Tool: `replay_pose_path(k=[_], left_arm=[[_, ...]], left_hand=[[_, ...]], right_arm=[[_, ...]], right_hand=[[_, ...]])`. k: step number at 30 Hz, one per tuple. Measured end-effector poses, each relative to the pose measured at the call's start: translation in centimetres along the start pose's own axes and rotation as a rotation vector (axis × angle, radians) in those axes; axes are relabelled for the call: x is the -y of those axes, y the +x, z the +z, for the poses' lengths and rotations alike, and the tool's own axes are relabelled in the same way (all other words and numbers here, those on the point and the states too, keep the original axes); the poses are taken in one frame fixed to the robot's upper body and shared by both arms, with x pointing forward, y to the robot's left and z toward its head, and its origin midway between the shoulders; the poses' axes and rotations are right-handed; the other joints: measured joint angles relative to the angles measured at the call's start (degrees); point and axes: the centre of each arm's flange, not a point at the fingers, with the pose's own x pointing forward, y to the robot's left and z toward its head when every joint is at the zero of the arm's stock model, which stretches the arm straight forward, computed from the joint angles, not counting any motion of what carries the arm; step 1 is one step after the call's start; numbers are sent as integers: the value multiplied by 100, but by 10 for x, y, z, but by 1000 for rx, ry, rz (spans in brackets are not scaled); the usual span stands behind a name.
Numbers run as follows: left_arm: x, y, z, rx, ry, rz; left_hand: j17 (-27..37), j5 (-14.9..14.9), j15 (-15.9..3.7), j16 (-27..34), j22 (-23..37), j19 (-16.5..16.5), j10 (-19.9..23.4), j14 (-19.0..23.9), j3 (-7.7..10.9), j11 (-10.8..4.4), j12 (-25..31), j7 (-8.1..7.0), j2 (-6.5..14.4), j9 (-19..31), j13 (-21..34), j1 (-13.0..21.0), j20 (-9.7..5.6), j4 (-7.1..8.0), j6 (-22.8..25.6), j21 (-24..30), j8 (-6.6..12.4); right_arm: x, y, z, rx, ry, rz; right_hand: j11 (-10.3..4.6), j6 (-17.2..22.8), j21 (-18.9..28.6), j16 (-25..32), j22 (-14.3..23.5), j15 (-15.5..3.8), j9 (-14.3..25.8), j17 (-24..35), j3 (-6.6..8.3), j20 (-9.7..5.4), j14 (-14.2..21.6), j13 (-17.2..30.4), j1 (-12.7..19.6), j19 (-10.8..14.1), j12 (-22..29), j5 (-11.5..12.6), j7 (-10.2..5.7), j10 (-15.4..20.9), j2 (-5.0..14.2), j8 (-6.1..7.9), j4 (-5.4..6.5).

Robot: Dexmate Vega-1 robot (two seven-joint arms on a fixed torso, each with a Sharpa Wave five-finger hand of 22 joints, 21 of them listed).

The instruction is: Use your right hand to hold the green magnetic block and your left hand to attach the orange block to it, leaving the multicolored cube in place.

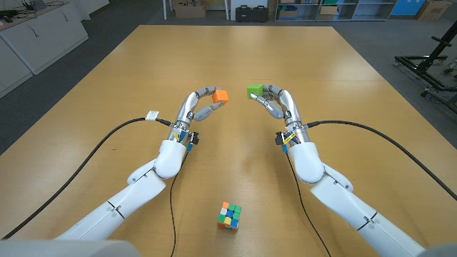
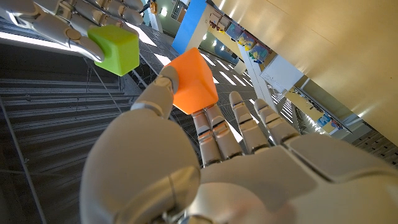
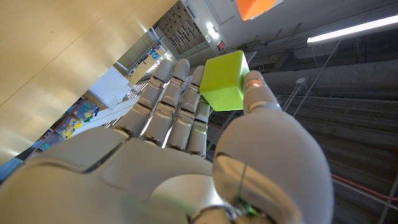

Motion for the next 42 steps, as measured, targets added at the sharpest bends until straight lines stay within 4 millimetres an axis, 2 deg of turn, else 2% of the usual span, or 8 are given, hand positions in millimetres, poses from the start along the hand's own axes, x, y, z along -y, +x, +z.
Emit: replay_pose_path(k=[17,42], left_arm=[[4,4,1,69,-193,17],[18,13,4,132,-428,-63]], left_hand=[[29,21,-11,0,0,74,33,52,0,33,-17,-2,0,-4,4,0,-73,0,-2,0,19],[57,0,-42,4,0,102,33,83,-1,33,-44,-20,0,0,28,0,-102,1,-20,0,44]], right_arm=[[-2,6,-1,31,64,10],[-15,11,5,79,99,31]], right_hand=[[0,-1,0,0,1,0,0,0,0,22,0,26,4,-21,5,-10,-1,0,-4,6,0],[0,32,44,0,1,0,1,29,0,2,0,27,-10,-40,7,2,32,0,10,5,0]])
